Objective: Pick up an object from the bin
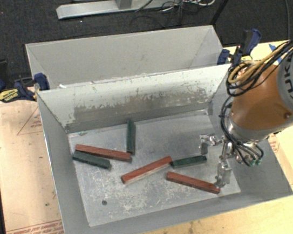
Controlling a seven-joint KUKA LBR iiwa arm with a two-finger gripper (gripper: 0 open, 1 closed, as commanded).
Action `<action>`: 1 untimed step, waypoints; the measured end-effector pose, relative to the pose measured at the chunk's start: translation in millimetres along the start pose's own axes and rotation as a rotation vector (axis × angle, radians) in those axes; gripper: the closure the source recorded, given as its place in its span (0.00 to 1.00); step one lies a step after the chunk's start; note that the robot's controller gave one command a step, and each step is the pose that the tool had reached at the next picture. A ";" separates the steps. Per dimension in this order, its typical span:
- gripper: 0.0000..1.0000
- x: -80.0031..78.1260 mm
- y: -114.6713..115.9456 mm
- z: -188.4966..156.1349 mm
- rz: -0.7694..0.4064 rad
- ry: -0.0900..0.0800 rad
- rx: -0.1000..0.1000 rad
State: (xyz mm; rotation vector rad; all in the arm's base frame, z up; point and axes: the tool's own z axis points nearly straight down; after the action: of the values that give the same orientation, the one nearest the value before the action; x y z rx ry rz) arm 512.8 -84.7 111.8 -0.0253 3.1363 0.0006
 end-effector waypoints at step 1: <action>0.00 14.7 -16.6 40.8 0.059 0.004 -0.004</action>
Offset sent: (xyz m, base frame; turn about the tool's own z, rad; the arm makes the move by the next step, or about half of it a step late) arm -0.0218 0.0607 -0.0418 0.0377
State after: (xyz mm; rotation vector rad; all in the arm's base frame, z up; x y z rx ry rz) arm 498.6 -101.5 70.9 0.0678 3.1395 0.0069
